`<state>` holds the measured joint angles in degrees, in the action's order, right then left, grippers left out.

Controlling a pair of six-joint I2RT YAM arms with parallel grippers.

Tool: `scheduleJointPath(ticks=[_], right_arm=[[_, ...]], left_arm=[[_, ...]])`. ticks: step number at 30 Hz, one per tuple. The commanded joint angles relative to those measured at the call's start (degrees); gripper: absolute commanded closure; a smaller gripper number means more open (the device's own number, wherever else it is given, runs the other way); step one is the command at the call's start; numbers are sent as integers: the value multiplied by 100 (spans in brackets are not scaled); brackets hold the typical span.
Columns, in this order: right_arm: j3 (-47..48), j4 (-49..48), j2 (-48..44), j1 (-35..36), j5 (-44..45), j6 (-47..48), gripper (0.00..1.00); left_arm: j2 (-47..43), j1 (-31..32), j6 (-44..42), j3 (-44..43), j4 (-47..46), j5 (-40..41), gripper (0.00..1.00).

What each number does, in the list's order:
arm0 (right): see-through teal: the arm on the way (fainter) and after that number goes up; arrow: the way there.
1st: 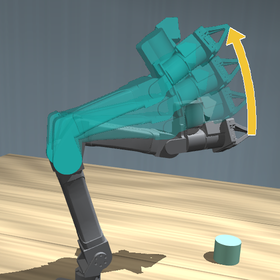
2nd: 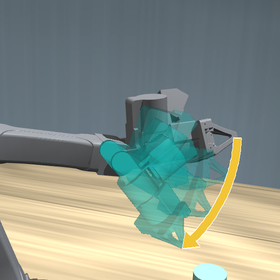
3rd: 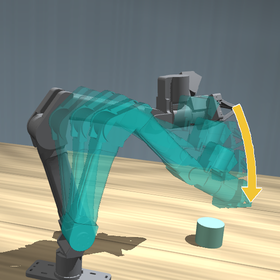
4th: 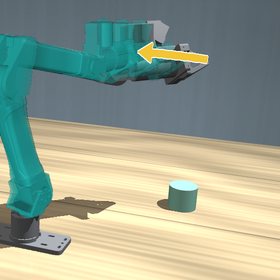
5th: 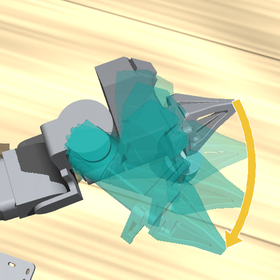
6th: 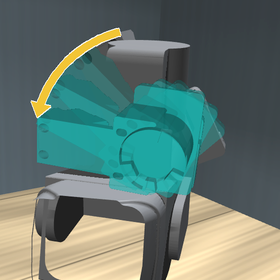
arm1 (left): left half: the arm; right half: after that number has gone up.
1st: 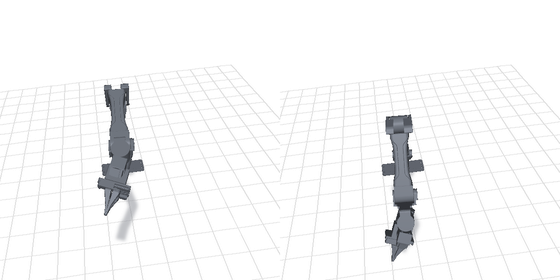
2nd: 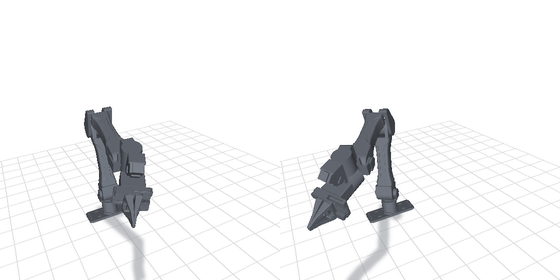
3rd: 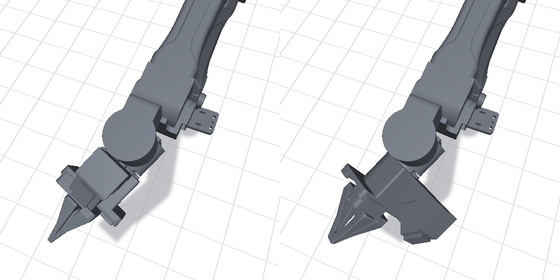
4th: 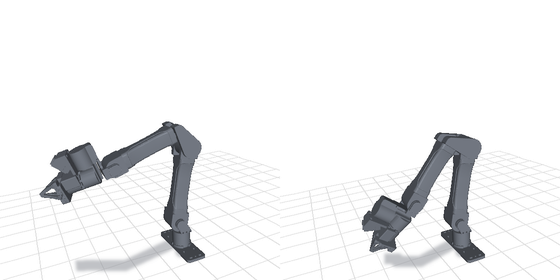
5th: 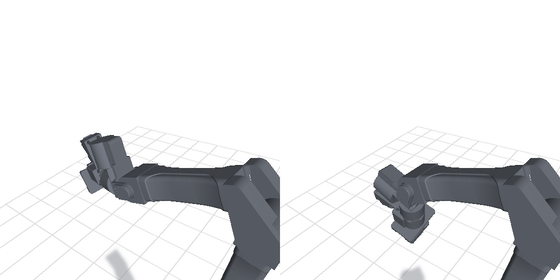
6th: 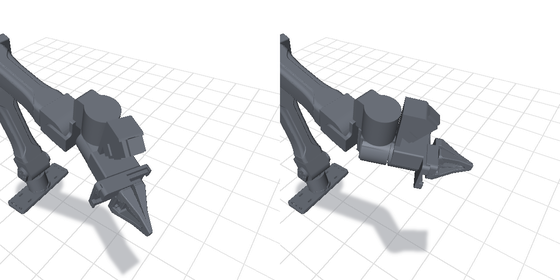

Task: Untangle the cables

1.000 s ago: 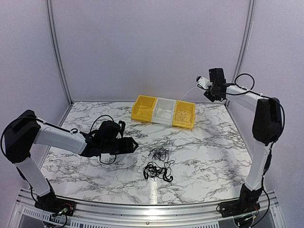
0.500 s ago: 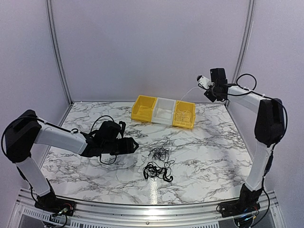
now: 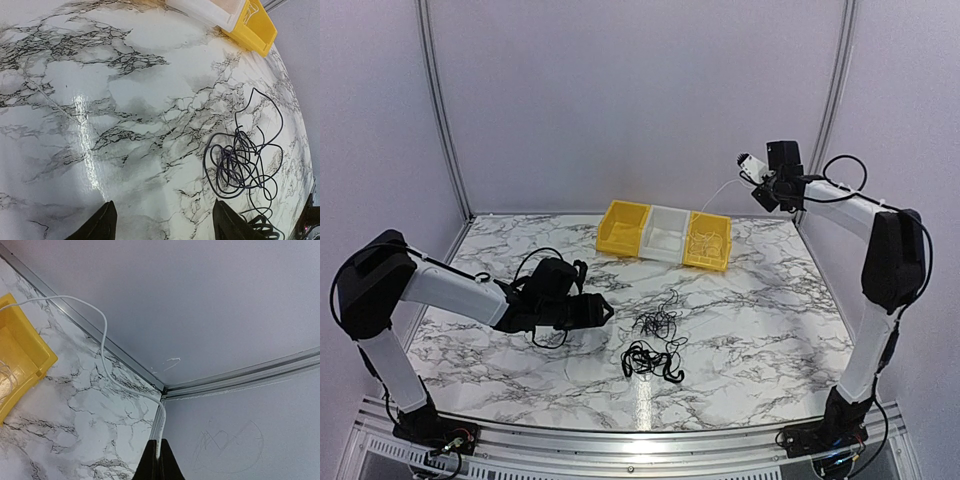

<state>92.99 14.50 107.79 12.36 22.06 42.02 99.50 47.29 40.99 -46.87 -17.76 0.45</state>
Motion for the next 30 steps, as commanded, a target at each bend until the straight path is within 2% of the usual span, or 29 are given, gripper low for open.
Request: scheduleJointPath(ticks=[1, 18, 30], right_arm=[[-66, -377, -354, -44, 42, -61, 100], [-452, -670, -719, -138, 316, -122, 100], [-292, -88, -311, -358, 253, -151, 100]], left_arm=[[63, -31, -4, -119, -96, -27, 32], [203, -31, -5, -221, -96, -277, 32], [347, -33, -5, -342, -105, -379, 32]])
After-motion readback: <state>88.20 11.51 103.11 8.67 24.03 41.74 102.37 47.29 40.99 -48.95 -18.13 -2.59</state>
